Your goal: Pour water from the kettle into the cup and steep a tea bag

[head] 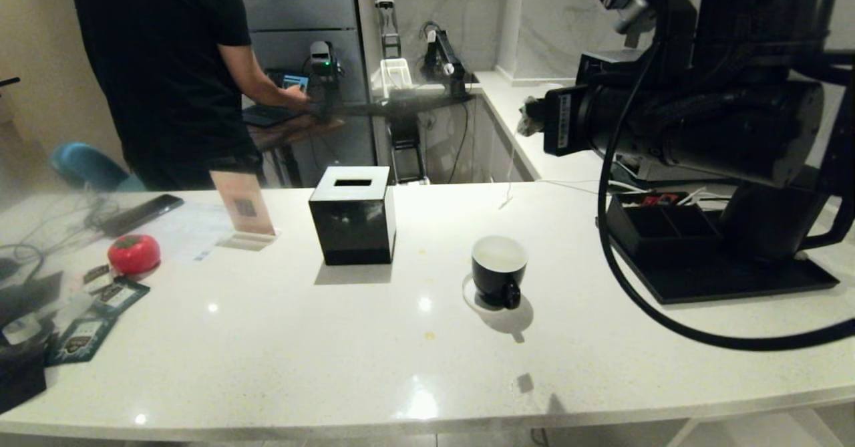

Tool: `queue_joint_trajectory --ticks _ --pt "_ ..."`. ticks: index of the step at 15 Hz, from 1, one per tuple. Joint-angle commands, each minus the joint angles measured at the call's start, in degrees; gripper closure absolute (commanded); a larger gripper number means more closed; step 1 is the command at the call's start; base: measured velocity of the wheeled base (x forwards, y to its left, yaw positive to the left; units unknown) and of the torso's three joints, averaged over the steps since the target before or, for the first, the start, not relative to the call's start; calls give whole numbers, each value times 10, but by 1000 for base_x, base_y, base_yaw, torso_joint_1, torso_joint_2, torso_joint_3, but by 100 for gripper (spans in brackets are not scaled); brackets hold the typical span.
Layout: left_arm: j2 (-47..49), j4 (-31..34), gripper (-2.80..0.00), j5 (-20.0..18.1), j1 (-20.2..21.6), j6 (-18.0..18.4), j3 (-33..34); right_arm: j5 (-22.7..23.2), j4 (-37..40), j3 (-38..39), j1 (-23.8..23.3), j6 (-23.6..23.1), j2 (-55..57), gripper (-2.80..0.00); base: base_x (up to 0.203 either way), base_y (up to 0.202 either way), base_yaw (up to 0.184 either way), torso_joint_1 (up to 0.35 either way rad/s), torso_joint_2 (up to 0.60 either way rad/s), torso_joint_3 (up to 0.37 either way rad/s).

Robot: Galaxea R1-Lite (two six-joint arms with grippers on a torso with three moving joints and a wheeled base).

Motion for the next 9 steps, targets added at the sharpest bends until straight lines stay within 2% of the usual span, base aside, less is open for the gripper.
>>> queue_joint_trajectory --ticks 1,2,4,7,9 --pt "1 1 0 0 0 2 0 0 -1 -1 1 0 3 0 0 0 0 0 0 0" --pt "0 -2 0 2 0 -6 0 0 -1 -1 0 0 3 0 0 0 0 0 0 0" --pt "0 3 0 20 0 -45 -21 0 0 -1 1 0 3 0 0 0 0 0 0 0" --pt "18 72 0 39 0 -88 -106 0 -4 -1 1 0 8 0 0 0 0 0 0 0" --pt "80 86 0 40 2 -120 -145 0 -5 -1 1 0 9 0 0 0 0 0 0 0"
